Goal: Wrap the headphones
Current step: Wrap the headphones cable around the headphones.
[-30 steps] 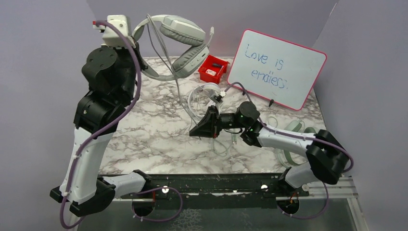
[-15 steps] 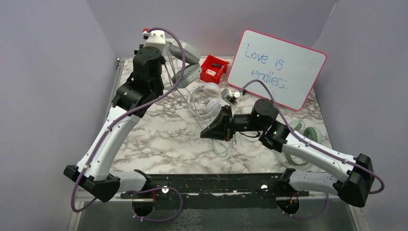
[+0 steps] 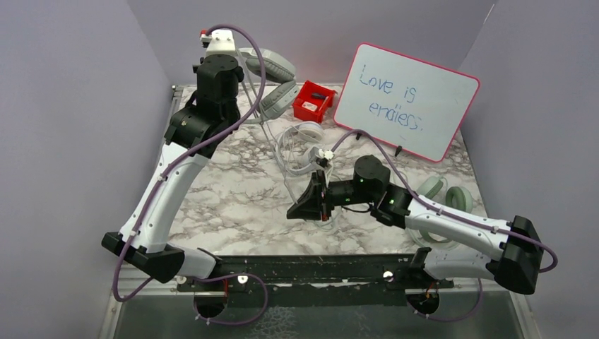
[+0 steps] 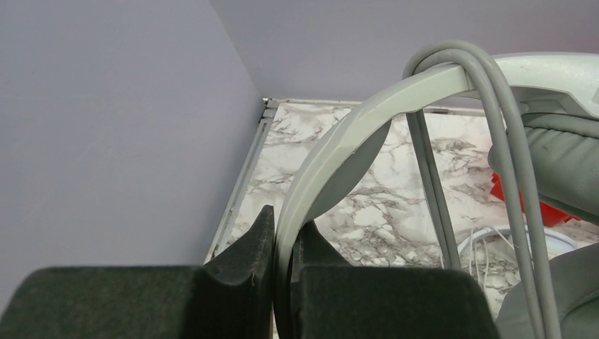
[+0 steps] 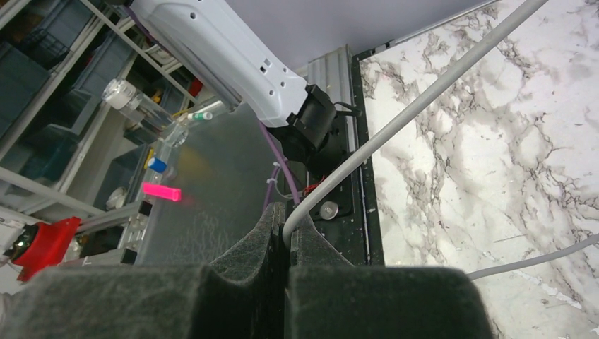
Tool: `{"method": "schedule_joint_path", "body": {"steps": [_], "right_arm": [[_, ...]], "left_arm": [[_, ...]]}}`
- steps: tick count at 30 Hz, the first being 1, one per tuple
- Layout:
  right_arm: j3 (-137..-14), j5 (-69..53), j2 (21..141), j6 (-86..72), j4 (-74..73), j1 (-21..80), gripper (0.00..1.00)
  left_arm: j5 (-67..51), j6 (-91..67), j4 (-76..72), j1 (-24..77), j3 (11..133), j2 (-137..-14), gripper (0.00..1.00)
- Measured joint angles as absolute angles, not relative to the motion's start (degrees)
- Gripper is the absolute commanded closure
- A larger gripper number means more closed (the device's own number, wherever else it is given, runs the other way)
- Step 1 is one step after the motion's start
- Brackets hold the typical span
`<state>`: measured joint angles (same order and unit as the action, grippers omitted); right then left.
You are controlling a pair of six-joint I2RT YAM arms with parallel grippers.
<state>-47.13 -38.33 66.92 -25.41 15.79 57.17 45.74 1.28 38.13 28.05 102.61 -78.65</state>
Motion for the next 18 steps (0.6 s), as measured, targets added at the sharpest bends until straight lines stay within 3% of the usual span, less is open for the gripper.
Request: {"method": "schedule_joint_path", "body": {"steps": [8,18], "right_arm": [[-49.9,-37.4,66.7,-23.3,10.3,57.3,1.0],[-65.6,-25.0,63.9,-13.7,-16.2,57.8,1.0]], "left_arm": [[44.9,1.3,39.0,25.3,98.9,-78.6,1.0],[35.0,6.2,34.8,24.8,81.0,-76.5,1.0]]}}
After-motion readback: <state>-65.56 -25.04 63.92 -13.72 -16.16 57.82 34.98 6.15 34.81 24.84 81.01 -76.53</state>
